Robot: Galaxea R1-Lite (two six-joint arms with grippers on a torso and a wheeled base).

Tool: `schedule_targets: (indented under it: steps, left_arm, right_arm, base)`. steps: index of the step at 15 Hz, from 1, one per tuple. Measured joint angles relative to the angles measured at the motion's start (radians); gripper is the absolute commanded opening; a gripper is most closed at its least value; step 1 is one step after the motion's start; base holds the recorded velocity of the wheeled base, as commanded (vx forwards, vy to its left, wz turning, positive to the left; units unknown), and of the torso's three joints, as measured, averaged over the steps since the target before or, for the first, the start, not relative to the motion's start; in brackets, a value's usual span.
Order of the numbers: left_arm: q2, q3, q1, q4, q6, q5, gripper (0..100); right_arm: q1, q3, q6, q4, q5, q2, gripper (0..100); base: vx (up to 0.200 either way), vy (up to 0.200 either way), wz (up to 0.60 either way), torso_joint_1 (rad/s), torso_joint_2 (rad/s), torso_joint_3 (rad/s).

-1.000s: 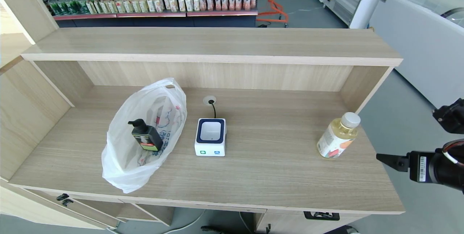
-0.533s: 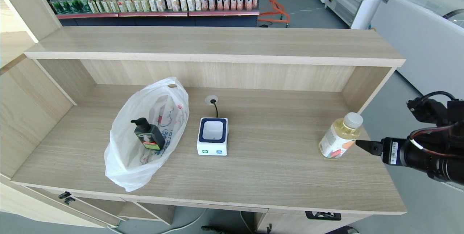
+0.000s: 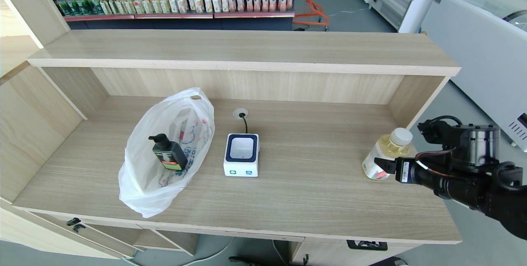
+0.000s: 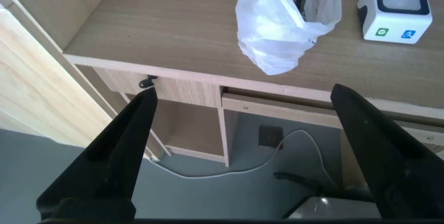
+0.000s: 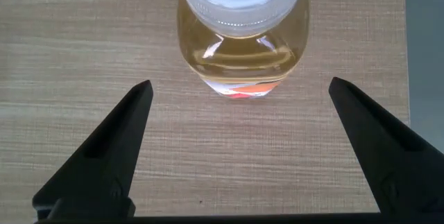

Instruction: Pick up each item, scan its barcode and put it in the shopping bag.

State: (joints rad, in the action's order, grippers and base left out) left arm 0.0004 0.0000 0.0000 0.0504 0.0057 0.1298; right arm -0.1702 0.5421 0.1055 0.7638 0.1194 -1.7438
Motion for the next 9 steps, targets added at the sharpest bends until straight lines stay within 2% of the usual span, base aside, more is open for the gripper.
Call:
schedule_targets:
  steps: [5, 9]
  left_arm:
    - [0.000, 0.000, 0.000, 0.000, 0.000, 0.000, 100]
    - [0.000, 0.000, 0.000, 0.000, 0.000, 0.000, 100]
  right_arm:
    - [-0.008, 0.012, -0.008, 0.186, -0.005, -0.141, 100]
    - [-0.021, 0.050, -0.046, 0.221, -0.006, -0.210, 100]
  base:
    - [0.000, 0.000, 0.00, 0.000, 0.00, 0.000]
    - [0.000, 0.000, 0.00, 0.000, 0.00, 0.000]
